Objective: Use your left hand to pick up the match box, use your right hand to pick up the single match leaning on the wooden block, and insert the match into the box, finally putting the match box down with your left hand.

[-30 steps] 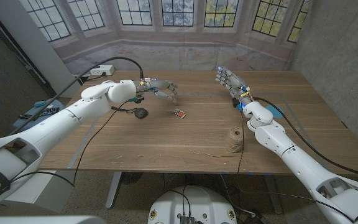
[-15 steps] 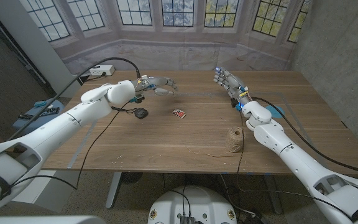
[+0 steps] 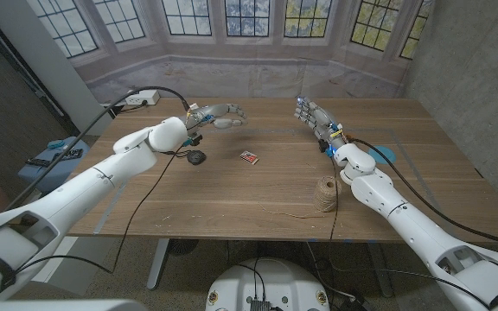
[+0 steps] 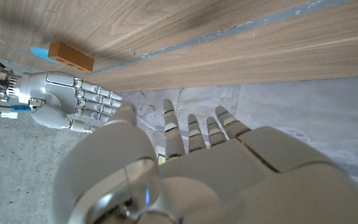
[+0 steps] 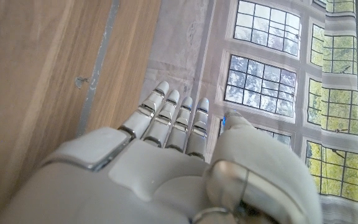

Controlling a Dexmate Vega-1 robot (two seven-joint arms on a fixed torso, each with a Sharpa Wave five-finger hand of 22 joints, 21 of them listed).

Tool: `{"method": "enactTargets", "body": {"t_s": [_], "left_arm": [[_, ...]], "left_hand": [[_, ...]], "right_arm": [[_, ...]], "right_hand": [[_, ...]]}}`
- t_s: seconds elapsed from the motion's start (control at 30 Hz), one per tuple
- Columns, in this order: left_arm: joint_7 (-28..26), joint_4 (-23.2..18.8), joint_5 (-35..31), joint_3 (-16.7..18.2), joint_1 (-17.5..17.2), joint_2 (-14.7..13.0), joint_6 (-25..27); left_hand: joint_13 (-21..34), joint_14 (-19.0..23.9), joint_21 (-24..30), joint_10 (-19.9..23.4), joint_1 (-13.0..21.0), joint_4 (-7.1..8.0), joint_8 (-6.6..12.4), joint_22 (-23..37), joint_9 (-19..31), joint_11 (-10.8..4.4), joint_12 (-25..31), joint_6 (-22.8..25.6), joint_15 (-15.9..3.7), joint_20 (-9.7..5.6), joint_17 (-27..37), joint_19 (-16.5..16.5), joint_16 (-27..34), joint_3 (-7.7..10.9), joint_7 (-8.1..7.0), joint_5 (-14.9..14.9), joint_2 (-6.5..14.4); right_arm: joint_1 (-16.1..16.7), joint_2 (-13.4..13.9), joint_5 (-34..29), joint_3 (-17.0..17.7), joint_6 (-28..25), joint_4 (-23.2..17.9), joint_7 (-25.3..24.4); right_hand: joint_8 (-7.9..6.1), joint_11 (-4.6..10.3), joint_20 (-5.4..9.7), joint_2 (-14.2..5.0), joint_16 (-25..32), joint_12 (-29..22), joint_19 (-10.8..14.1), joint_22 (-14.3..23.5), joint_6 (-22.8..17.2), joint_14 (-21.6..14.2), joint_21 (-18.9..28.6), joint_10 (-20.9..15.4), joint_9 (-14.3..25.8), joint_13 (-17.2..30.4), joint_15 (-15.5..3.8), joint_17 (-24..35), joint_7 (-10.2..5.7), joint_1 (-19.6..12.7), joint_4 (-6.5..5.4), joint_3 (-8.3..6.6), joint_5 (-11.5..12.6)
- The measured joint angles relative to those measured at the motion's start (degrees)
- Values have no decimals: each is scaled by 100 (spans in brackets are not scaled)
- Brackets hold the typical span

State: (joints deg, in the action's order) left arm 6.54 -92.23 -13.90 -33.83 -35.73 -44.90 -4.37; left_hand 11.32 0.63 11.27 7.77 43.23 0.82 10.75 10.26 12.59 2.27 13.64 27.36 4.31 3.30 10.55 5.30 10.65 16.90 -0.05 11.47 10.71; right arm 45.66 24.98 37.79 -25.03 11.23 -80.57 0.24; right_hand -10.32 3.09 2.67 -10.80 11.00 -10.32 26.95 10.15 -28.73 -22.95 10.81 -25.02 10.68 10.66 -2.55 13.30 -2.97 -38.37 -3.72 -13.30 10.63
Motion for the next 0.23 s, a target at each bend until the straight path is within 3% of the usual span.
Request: {"method": "enactTargets", "body": {"t_s": [0.23], "left_arm": [[-206,40,245,109,-143,34,-2]], "left_hand": [[0,20,0,-32,-44,33,-38,0,-8,32,-40,-181,20,19,0,-19,0,34,43,45,-3]], "right_arm": [[161,66,24,-2,-48,-175,-58]], "right_hand": [[0,-31,10,-7,0,0,-51,0,42,46,0,31,0,0,0,0,-2,52,-24,-24,0]]}}
